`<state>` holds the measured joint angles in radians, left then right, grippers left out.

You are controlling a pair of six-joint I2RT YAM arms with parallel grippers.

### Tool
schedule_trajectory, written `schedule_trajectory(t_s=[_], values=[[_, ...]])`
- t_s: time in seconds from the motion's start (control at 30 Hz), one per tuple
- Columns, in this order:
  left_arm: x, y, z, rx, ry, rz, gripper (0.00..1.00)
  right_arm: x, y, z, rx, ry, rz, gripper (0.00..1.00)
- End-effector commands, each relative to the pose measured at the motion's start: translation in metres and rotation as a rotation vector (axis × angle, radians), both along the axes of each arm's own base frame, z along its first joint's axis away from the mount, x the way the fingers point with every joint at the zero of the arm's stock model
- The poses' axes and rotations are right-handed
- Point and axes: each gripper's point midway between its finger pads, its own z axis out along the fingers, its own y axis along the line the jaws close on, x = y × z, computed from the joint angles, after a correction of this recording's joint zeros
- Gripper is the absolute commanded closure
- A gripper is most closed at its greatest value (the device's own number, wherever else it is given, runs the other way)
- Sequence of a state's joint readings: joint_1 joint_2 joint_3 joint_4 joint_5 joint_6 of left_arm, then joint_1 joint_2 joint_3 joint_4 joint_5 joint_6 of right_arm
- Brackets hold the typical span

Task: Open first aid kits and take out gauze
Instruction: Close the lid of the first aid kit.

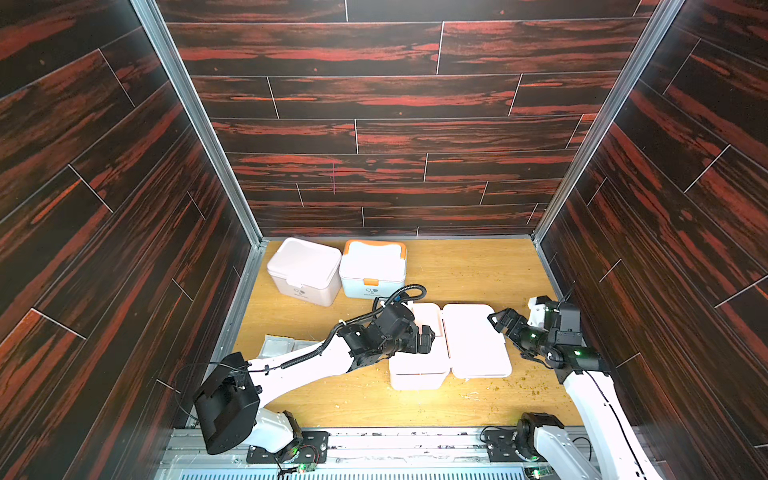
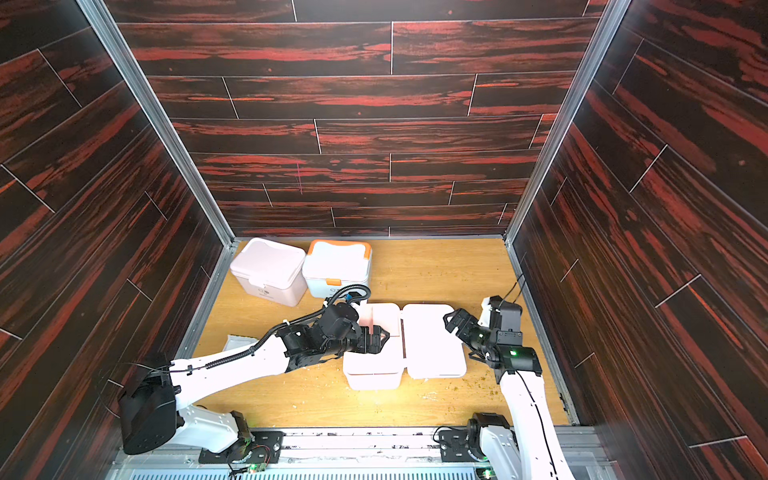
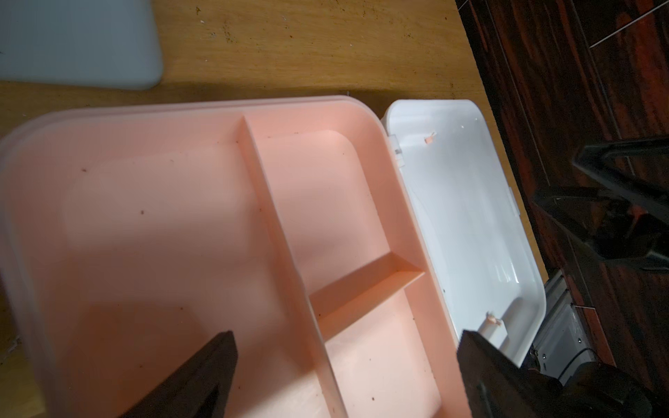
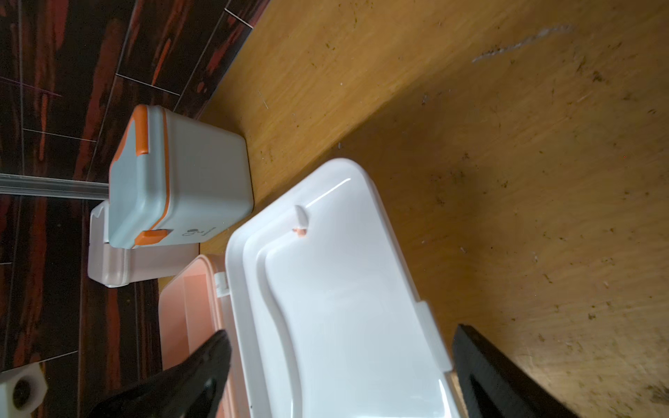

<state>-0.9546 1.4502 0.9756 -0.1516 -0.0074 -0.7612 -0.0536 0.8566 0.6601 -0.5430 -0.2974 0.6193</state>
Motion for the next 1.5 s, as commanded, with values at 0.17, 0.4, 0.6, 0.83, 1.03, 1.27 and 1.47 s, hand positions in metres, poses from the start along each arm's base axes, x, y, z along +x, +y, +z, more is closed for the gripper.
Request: schedule_trajectory(t_s=[0.17,0.4,0.6,0.83,1.03,1.27,1.47], values=[[-0.004,-0.018,-0.005,-0.036,0.036,-0.007,0.0,0.004,0.015,-0.019,0.186,0.001,0.084,0.01],[-0.008,-0.032,-0.01,-0.072,0.063,-0.036,0.0,0.002,0.025,-0.003,0.256,-0.039,0.138,0.01],[-0.009,-0.039,-0.012,-0.094,0.069,-0.049,0.0,-0.001,0.032,0.032,0.279,-0.107,0.182,0.01],[-0.009,-0.051,-0.01,-0.154,0.085,-0.066,0.0,-0.008,0.038,0.087,0.287,-0.219,0.227,0.01],[-0.006,-0.065,-0.001,-0.247,0.092,-0.06,0.0,-0.01,0.051,0.128,0.367,-0.294,0.32,0.01],[0.002,-0.068,0.013,-0.359,0.059,-0.014,0.0,-0.015,0.064,0.153,0.418,-0.34,0.409,0.01],[0.002,-0.055,0.037,-0.417,-0.018,0.004,0.01,-0.021,0.082,0.166,0.429,-0.37,0.494,0.01]])
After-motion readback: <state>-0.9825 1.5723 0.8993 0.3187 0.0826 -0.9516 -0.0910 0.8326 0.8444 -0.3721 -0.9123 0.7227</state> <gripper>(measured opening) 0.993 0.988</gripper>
